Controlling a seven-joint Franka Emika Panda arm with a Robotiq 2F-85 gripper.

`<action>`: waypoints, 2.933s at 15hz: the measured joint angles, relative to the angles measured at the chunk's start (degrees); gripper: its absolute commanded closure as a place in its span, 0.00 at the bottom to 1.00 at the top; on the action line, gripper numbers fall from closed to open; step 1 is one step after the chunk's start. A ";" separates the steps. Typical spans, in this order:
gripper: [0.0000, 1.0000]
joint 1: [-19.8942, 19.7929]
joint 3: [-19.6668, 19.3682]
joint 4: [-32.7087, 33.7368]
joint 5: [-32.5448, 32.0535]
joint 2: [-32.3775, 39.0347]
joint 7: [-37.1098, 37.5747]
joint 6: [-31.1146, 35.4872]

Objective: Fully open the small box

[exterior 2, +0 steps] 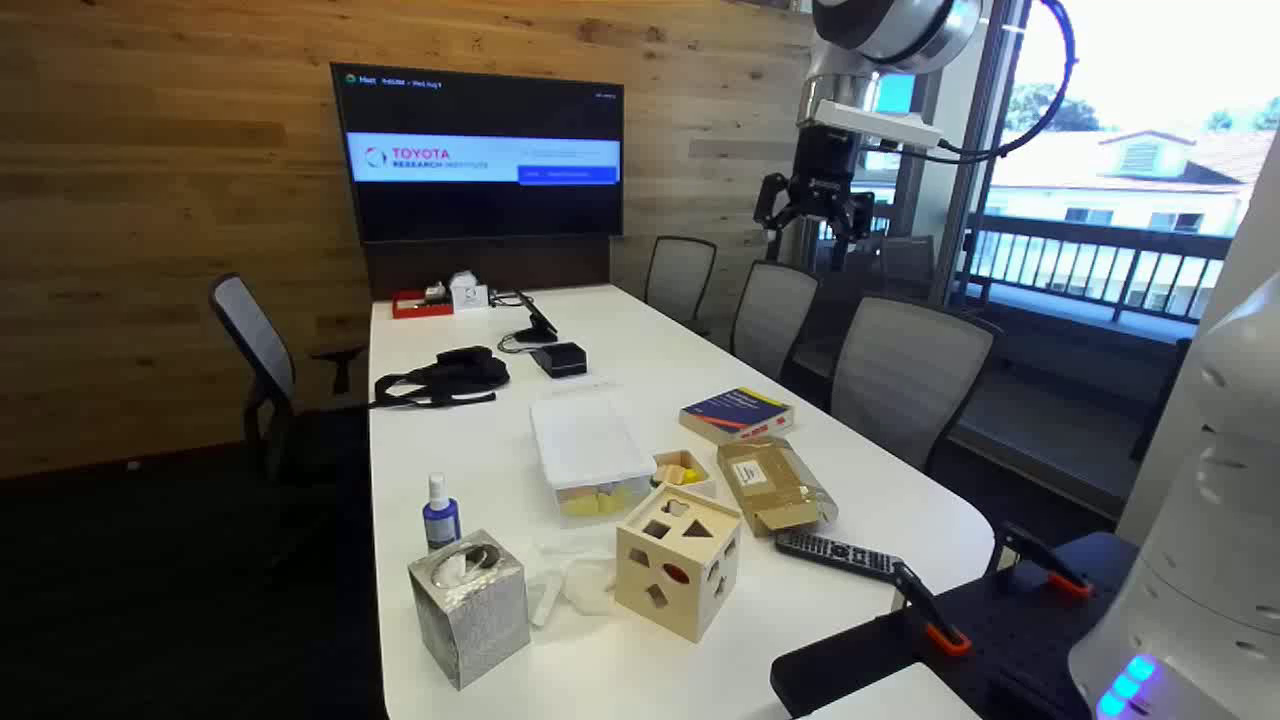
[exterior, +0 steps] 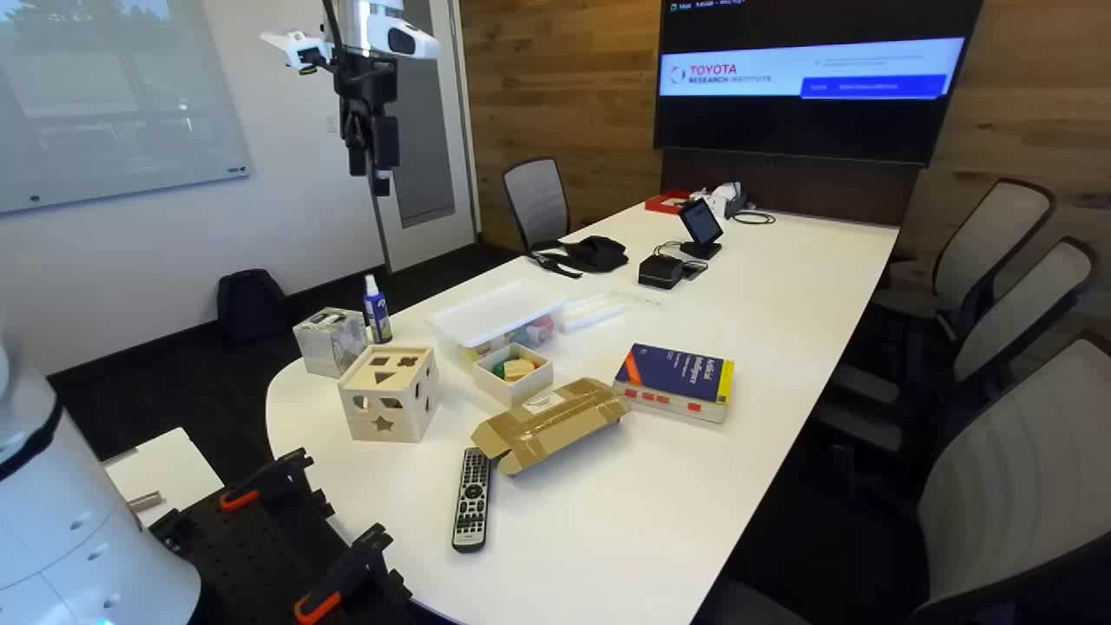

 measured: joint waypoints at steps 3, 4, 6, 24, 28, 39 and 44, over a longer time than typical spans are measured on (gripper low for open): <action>0.00 0.00 0.00 0.00 0.00 0.00 0.00 0.00; 0.00 0.00 0.00 0.00 0.00 0.00 0.00 0.00; 0.00 -0.03 -0.45 0.30 0.00 0.41 -1.02 0.00; 0.00 -19.32 -14.89 24.29 26.90 47.56 -62.08 -6.31; 0.00 -23.65 -12.38 29.08 31.61 56.78 -62.21 -5.63; 0.00 -25.68 -9.44 40.42 37.15 75.04 -59.32 0.62; 0.00 -25.79 -8.79 44.74 37.16 81.12 -54.78 3.36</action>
